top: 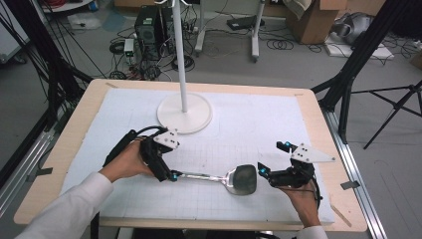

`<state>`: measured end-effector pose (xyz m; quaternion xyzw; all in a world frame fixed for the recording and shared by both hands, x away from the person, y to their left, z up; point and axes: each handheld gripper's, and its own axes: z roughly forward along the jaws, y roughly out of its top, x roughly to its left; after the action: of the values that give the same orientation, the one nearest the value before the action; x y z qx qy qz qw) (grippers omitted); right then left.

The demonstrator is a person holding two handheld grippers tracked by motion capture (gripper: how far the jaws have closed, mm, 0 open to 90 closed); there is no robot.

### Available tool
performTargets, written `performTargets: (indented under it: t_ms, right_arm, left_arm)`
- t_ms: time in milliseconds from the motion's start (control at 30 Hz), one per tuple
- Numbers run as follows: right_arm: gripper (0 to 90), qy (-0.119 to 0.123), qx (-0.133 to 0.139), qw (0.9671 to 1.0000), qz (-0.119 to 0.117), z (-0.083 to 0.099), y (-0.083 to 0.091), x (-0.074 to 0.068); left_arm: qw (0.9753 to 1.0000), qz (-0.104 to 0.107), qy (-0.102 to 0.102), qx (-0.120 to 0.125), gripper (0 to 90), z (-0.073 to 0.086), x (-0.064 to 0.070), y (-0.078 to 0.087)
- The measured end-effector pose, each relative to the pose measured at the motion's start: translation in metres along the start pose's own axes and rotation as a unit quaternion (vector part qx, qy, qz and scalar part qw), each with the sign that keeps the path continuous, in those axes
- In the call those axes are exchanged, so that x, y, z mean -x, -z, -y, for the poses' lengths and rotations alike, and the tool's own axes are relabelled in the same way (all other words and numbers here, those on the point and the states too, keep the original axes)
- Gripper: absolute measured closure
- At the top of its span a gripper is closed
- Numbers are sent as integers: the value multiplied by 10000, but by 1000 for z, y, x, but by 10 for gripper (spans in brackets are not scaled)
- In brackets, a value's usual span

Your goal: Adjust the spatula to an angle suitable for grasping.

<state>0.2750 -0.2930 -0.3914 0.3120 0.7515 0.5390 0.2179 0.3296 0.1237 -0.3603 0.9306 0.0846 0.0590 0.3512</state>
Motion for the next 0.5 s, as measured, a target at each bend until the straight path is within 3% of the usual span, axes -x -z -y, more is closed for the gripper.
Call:
performTargets:
  t_ms: [133, 267, 500]
  right_arm:
    - [5, 119, -208, 9996, -135, -6, -3, 0]
    - [5, 227, -344, 9989, -241, -14, -6, -1]
    - [5, 381, -471, 9973, -404, -24, -10, -2]
  left_arm:
    - [9991, -214, 204, 307, 18, 16, 0, 17]
    - [9965, -438, 379, 602, 17, 31, 0, 35]
    - [9935, -647, 475, 808, 18, 40, 2, 52]
